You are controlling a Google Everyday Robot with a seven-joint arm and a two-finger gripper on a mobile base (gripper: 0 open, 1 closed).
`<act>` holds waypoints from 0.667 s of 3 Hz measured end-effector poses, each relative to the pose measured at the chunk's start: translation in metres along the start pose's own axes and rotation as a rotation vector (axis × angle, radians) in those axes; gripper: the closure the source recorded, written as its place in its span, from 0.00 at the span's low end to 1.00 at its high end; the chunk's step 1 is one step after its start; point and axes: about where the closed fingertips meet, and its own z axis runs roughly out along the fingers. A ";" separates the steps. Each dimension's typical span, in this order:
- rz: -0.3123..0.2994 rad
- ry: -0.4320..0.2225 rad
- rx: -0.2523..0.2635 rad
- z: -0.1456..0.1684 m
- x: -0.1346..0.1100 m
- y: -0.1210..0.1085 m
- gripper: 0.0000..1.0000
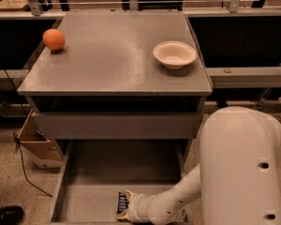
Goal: Pick rxbar blueberry from middle drawer and place on counter
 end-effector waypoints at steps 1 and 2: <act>-0.010 -0.069 0.054 -0.022 -0.034 -0.020 1.00; -0.029 -0.142 0.110 -0.049 -0.070 -0.039 1.00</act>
Offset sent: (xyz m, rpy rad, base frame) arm 0.0530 0.0168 0.1502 0.1951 -0.2321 -0.0452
